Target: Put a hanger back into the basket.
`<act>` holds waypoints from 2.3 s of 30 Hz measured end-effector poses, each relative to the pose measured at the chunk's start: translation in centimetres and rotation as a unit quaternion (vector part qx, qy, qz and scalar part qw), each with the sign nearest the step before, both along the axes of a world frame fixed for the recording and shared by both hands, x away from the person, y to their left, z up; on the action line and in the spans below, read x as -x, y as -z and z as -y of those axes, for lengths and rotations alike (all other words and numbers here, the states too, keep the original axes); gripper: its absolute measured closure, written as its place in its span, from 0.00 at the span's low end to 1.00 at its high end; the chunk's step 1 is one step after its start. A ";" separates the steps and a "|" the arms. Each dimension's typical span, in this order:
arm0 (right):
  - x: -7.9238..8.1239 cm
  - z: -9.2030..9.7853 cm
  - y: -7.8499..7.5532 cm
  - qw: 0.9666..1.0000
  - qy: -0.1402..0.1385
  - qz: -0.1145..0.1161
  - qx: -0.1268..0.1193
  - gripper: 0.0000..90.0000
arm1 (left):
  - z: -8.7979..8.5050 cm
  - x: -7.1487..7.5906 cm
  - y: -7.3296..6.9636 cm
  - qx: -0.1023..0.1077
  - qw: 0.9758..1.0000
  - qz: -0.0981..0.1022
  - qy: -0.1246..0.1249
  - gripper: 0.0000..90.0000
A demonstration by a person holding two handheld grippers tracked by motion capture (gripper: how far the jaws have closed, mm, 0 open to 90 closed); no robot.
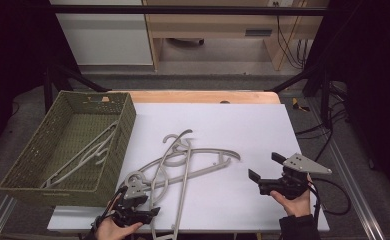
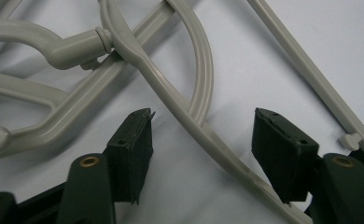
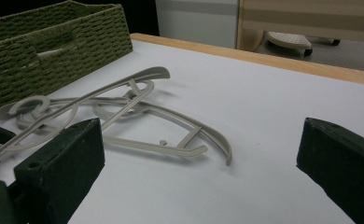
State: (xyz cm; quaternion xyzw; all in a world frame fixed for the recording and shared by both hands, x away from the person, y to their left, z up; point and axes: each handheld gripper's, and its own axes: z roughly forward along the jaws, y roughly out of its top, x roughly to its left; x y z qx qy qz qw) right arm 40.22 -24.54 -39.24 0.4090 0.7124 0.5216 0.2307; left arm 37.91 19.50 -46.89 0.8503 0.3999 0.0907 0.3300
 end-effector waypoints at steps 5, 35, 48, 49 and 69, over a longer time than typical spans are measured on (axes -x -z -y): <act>0.0 -0.1 -0.1 1.000 -0.003 0.003 0.001 0.01 | 0.1 -0.1 -0.1 -0.014 1.000 0.004 -0.012 0.56; -0.1 -0.1 0.1 1.000 -0.001 0.000 0.002 0.01 | 1.2 -2.5 -1.0 -0.059 0.998 -0.025 0.003 0.83; -0.1 0.0 0.1 1.000 -0.002 0.000 0.001 0.01 | 0.8 -2.9 -0.9 -0.048 0.999 -0.015 0.003 0.74; -0.1 0.0 0.1 1.000 -0.001 0.000 0.001 0.01 | 0.7 -2.8 -1.0 -0.046 0.999 -0.014 0.003 0.71; -0.1 -0.1 0.1 1.000 -0.004 -0.001 0.001 0.01 | 0.8 -2.5 -0.9 -0.058 0.997 -0.034 -0.032 0.86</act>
